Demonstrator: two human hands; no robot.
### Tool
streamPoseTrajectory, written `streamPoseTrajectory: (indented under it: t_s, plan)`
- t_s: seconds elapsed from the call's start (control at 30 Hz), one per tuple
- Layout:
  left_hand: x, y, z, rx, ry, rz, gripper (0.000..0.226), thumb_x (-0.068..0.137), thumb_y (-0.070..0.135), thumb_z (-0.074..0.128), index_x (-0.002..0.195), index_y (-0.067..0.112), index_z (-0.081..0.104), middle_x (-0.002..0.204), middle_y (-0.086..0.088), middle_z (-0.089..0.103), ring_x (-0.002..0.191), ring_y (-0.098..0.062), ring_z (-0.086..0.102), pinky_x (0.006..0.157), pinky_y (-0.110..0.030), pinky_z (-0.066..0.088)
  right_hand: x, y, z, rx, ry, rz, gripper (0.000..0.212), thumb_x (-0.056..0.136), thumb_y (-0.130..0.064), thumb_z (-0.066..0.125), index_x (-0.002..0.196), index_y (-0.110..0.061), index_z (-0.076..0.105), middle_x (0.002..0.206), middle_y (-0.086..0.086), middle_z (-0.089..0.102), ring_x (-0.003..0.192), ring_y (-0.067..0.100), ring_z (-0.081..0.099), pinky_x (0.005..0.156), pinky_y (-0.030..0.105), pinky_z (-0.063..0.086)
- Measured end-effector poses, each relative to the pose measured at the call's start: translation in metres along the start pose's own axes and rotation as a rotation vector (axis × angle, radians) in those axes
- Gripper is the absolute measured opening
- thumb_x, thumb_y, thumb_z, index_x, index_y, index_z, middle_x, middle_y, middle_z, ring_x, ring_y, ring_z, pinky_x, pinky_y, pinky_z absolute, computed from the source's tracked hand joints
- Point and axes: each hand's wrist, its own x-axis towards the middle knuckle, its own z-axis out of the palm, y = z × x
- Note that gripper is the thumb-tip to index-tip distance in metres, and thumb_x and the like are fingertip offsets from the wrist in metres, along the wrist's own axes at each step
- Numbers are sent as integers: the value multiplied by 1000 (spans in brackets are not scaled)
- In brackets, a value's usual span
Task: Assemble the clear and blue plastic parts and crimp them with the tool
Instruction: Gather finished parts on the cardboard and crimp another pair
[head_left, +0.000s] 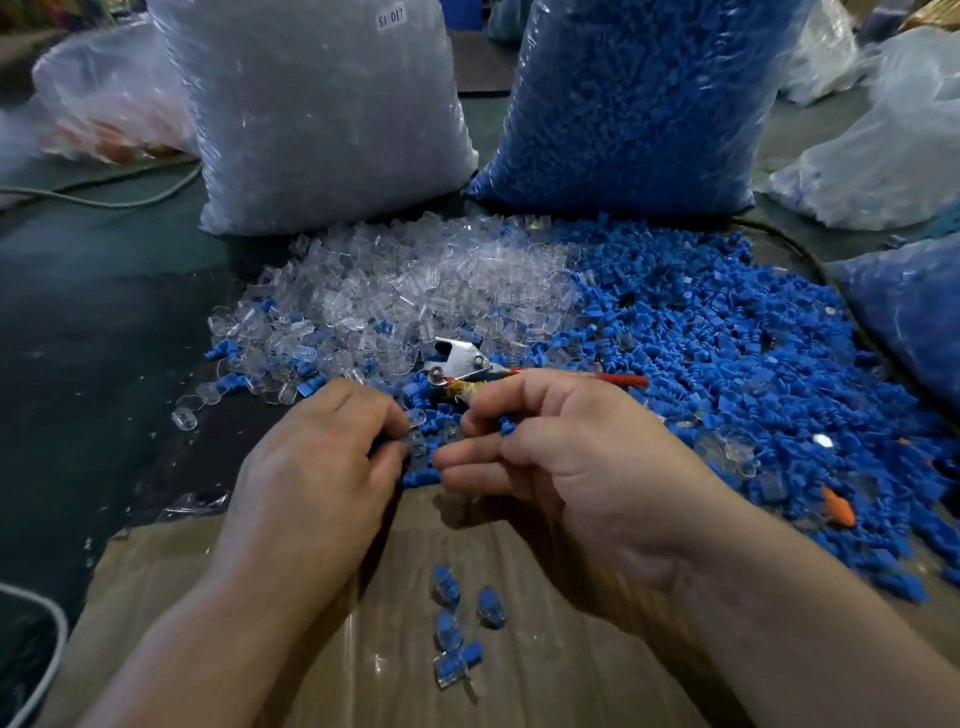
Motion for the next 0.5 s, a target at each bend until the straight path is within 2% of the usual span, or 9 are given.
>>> streamPoseTrajectory:
  t_s: [0.1, 0.23, 0.37, 0.5]
  plan:
    - [-1, -1, 2, -49, 54, -42, 17, 83, 19, 70, 86, 34, 63, 80, 24, 52, 74, 2, 47, 68, -10, 31, 0, 1, -4, -45, 0, -7, 24, 97, 11, 36, 110, 0, 53, 73, 7, 73, 89, 36, 72, 74, 45, 60]
    - [-2, -3, 7, -125, 93, -68, 24, 85, 15, 70, 96, 35, 65, 86, 26, 55, 84, 8, 53, 69, -13, 38, -2, 5, -7, -19, -1, -41, 22, 99, 7, 39, 111, -9, 50, 79, 7, 74, 90, 41, 71, 75, 55, 58]
    - [-4, -5, 8, -218, 162, -62, 25, 85, 20, 68, 98, 41, 64, 90, 25, 60, 93, 14, 55, 67, -6, 41, -5, 5, -8, 2, 16, -76, 13, 99, 2, 48, 107, -5, 54, 79, 11, 73, 77, 35, 71, 63, 46, 60]
    - [-5, -5, 10, -434, 234, -173, 33, 86, 21, 72, 100, 50, 63, 98, 29, 64, 88, 8, 62, 70, -20, 48, -5, 6, -8, -139, 71, -123, 16, 98, 0, 52, 100, -11, 63, 77, 9, 71, 68, 31, 71, 58, 42, 60]
